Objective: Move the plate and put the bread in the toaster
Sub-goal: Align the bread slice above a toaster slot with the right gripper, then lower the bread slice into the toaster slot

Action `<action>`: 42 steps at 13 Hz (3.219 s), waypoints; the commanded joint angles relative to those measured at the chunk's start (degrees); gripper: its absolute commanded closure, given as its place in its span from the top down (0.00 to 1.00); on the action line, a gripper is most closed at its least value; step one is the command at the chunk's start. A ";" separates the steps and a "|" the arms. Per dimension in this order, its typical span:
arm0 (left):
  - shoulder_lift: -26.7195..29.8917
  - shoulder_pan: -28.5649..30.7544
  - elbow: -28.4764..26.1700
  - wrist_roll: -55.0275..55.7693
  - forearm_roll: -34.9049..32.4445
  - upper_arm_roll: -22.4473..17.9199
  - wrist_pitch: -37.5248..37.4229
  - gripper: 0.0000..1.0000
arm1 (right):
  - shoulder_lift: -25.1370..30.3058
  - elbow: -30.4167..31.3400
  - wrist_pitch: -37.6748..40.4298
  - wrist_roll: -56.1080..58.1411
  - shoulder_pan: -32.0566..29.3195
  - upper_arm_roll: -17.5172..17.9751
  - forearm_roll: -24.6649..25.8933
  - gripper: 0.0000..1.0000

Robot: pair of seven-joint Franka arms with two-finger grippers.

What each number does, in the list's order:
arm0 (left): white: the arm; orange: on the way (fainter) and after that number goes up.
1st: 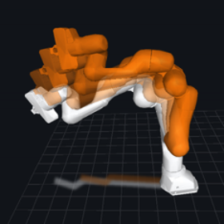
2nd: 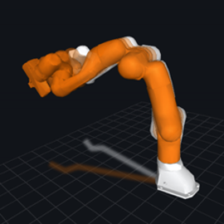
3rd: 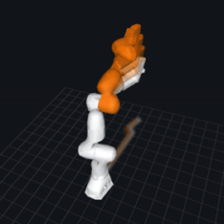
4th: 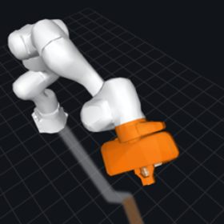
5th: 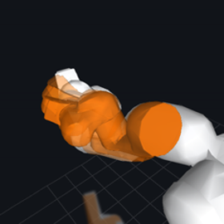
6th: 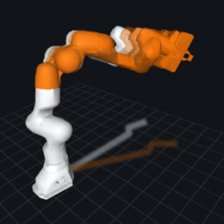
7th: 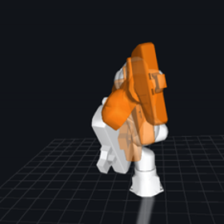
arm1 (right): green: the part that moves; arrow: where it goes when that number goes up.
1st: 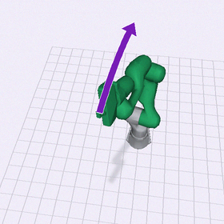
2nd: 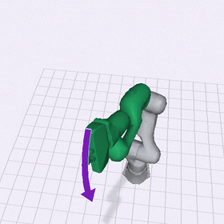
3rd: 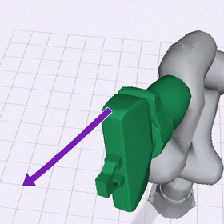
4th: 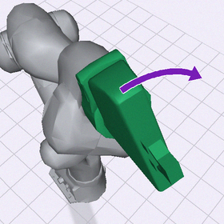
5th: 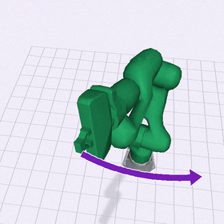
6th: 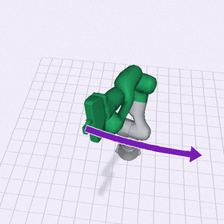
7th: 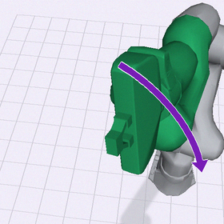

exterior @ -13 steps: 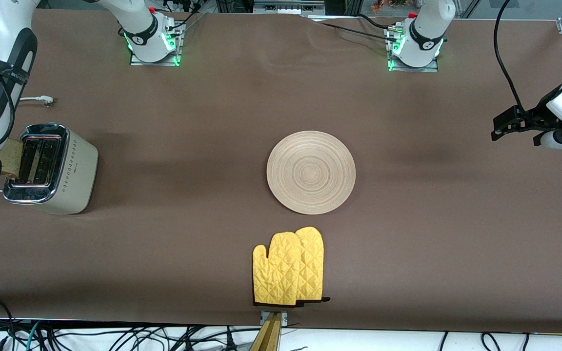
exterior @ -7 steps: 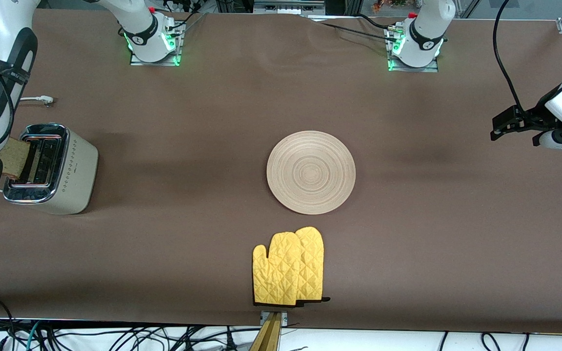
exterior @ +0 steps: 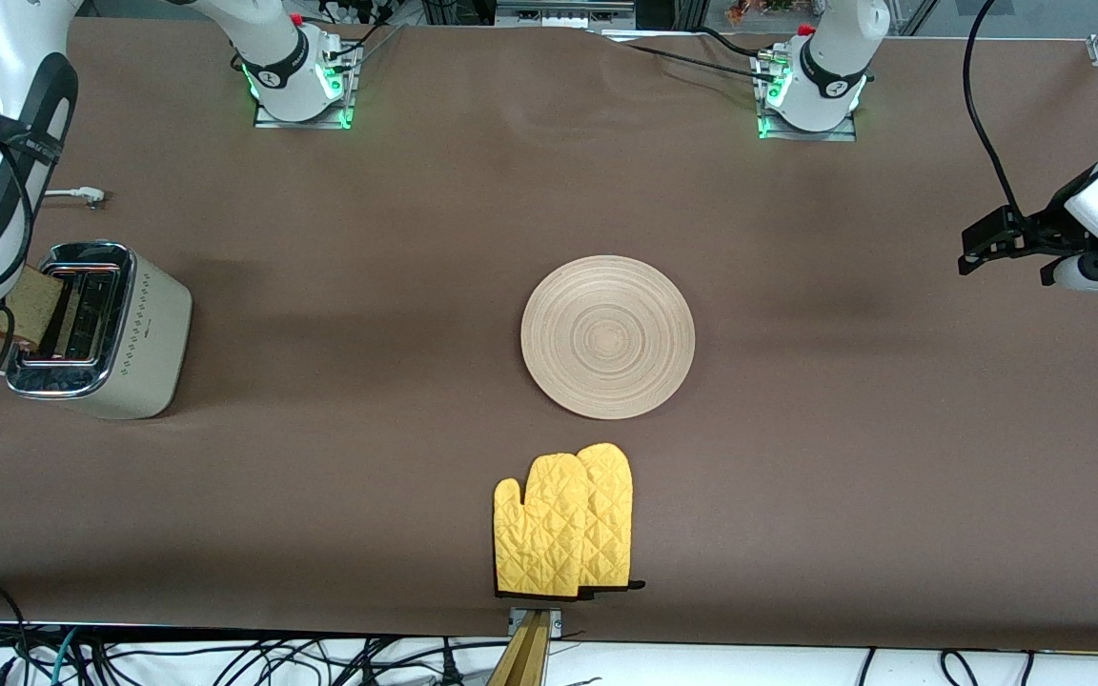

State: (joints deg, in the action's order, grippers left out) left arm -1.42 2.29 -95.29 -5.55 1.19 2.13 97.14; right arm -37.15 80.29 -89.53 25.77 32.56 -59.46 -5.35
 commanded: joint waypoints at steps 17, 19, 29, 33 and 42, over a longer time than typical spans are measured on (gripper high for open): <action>-0.77 0.26 1.86 -0.96 0.74 0.25 -1.08 1.00 | 0.76 0.83 0.50 1.38 -0.03 -0.13 -1.16 0.00; -0.77 0.26 1.86 -0.96 0.65 0.25 -1.08 1.00 | 0.50 0.92 -1.17 3.22 -2.23 0.40 -1.51 0.00; -0.77 0.17 1.86 -1.04 0.56 0.25 -1.08 1.00 | -4.15 0.92 -3.90 0.95 -5.84 3.04 -11.42 0.00; -0.60 0.08 1.77 -0.96 0.48 0.68 -1.43 1.00 | -5.65 1.36 -4.95 0.51 -6.80 3.12 -13.99 0.00; -0.60 -0.27 1.95 -0.43 -3.74 1.92 -1.34 1.00 | -2.85 -1.09 -4.78 1.38 -6.28 2.51 -15.04 1.00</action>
State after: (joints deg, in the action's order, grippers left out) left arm -1.42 1.96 -94.98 -5.63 -1.46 4.16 97.09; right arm -42.55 80.49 -94.78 26.87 26.02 -56.66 -19.44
